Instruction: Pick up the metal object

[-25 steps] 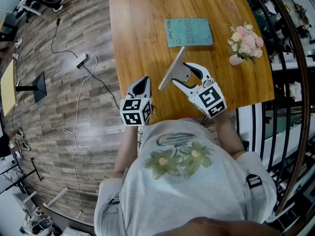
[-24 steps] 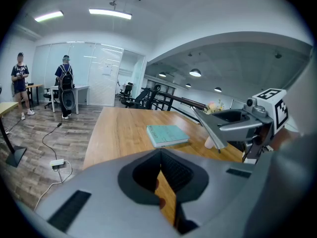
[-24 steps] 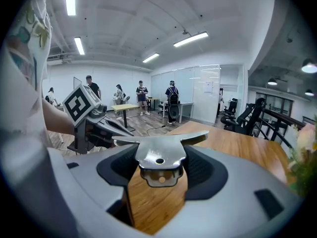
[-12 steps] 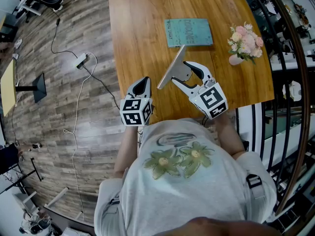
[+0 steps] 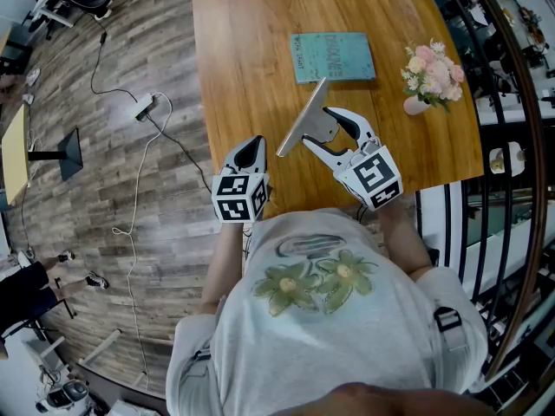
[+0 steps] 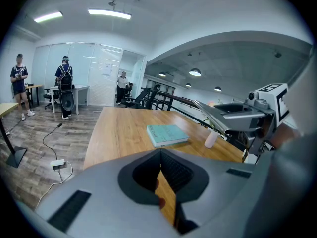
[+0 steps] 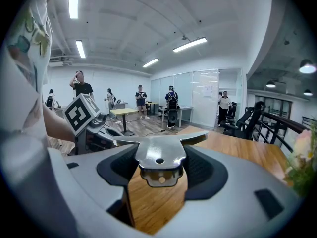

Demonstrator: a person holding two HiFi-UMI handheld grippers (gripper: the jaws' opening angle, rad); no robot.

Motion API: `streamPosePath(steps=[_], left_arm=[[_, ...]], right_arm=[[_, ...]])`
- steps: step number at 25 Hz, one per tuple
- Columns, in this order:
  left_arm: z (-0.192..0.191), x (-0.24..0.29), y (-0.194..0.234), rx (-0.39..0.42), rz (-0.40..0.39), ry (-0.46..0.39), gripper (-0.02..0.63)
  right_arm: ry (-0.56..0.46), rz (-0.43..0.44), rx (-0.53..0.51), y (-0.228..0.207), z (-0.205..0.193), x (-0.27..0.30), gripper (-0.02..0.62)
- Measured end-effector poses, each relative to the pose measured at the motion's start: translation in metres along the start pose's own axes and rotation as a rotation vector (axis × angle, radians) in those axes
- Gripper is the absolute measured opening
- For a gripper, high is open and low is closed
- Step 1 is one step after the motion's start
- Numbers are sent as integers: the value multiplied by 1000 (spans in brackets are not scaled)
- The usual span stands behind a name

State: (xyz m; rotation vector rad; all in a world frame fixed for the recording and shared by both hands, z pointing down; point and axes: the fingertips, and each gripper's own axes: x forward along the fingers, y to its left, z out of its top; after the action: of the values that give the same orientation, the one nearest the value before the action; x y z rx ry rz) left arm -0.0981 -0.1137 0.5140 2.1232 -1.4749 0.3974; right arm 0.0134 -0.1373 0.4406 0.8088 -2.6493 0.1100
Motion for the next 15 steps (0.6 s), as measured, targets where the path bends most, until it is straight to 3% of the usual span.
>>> streamPosePath(steps=[15], left_arm=[[0,-1,1,2,0,4,15]], right_arm=[[-15,-7,-10,0,6,-2,288]])
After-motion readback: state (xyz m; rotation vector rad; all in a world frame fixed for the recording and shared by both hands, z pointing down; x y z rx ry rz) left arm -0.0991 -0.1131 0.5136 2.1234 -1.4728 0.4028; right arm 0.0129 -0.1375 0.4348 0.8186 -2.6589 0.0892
